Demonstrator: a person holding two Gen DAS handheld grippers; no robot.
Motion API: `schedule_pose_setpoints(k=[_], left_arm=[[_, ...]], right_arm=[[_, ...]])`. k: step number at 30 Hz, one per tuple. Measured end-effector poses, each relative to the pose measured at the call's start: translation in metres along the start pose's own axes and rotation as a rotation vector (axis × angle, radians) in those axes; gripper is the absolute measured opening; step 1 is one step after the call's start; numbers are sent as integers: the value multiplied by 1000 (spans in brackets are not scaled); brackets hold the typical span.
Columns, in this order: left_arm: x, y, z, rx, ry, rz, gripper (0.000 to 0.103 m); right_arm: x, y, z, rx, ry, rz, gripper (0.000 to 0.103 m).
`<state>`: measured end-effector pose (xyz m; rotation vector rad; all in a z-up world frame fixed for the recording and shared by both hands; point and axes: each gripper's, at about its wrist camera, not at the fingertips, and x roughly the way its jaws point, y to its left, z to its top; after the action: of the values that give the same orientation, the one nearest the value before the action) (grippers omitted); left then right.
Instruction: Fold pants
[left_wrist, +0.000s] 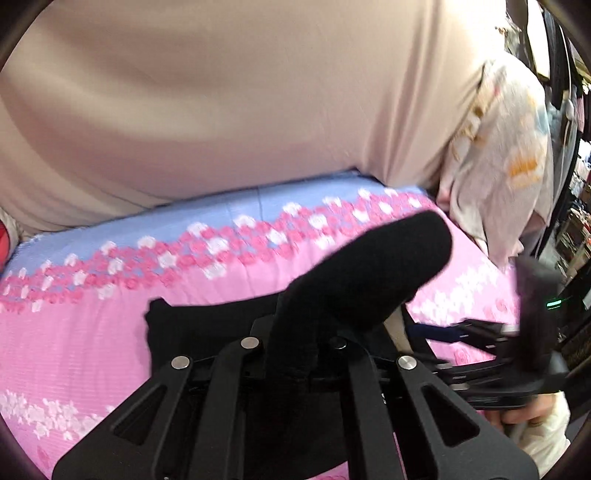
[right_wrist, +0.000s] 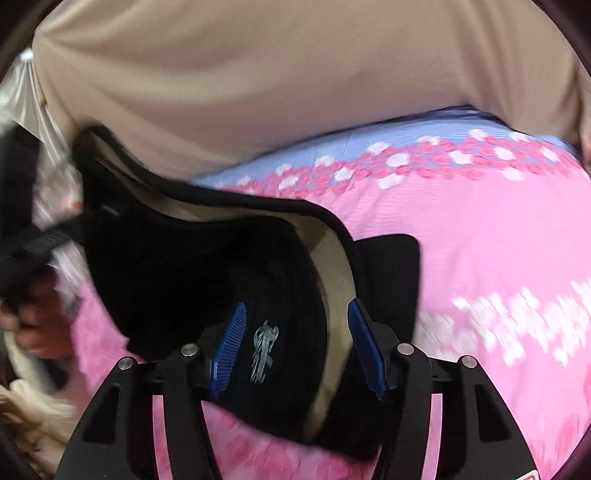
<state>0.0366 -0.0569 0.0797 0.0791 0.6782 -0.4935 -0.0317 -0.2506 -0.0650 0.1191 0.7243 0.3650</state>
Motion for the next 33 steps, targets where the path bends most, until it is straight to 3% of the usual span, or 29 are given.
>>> schedule_pose_setpoints(k=[3,4,5,6,9,11,14,15,16,17,18,20,22,24,25,26,29,33], left_arm=[[3,0,3,21,9,6,6],[4,-1,4,28,13,13,6],[7,-3,4,39,18,26,6],[8,-4,5,45,22,36,6],[-1,-10,6,61,-7,-4,6],[-4,-19,2,76,-23,-32,6],[25,-40,-13,107,62,-93,7],[39,-46,-21,115,103,-99,7],[54,-55,-33,134,148,-105,8],[62,-61,-42,146,178,-115,9],[67,-68,-53,154,209,-133,13],[65,-78,-69,183,208,-159,31],[53,-83,-81,205,173,-180,57],[37,-77,-87,187,151,-201,67],[26,-70,-89,168,136,-216,79],[20,-65,-89,153,125,-215,85],[-1,-30,-88,76,74,-116,88],[-9,41,-95,-106,101,61,88]], right_arm=[[32,-2,8,0,47,4,53],[42,-1,9,-8,53,3,19],[48,3,10,-26,62,-23,10],[48,6,12,-30,67,-22,9],[7,16,19,-21,-45,-1,8],[-17,12,17,2,-117,-46,8],[22,-23,1,58,15,-151,11],[32,-34,-6,92,39,-123,12],[22,-41,-10,148,-18,-65,15],[13,-44,-10,188,-19,-37,20],[-3,-46,-10,209,-52,-45,23],[-33,-52,-15,213,-138,-113,38],[-54,-62,-21,240,-172,-162,40],[-69,-73,-29,293,-181,-143,40],[-75,-76,-36,323,-175,-95,44],[-75,-77,-40,340,-163,-42,55],[-66,-67,-40,337,-130,78,70],[-34,-37,-38,239,-46,70,68]])
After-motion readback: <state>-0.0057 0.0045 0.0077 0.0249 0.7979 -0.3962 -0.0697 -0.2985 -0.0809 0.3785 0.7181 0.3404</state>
